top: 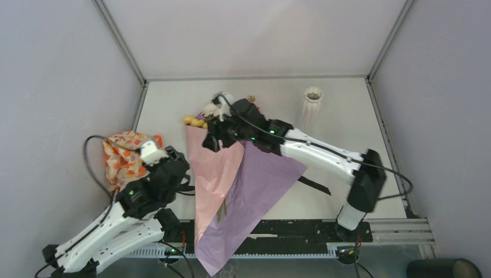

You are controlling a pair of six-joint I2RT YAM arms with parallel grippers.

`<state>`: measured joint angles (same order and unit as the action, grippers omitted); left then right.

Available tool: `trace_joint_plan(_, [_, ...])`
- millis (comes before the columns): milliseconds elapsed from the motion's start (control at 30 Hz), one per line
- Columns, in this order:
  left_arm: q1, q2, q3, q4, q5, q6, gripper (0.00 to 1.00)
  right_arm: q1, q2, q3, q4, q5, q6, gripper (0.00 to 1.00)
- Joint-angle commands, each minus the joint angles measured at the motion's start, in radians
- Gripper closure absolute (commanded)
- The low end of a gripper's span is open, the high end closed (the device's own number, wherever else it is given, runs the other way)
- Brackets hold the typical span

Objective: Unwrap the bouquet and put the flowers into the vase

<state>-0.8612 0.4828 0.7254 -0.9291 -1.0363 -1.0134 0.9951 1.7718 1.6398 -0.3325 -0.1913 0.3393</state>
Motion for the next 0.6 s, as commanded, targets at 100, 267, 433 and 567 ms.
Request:
trace_joint_plan(100, [-0.002,0.416,0.124,0.184,0.333,0.281,0.37,-0.162,-0.447,-0.413,0.159,0.083,0.104,0.31])
trace_joint_plan(267, [-0.089,0.613,0.199,0.19,0.426,0.303,0.33,-0.239,-0.673,-0.518,0.025,0.218,0.057,0.27])
trace_joint_plan(433, [-0.17,0.747,0.276,0.2,0.499,0.302,0.26,-0.313,-0.838,-0.566,-0.069,0.269,0.042,0.21])
trace_joint_plan(567, [-0.211,0.894,0.327,0.186,0.515,0.309,0.25,-0.363,-0.928,-0.611,-0.085,0.233,0.062,0.2])
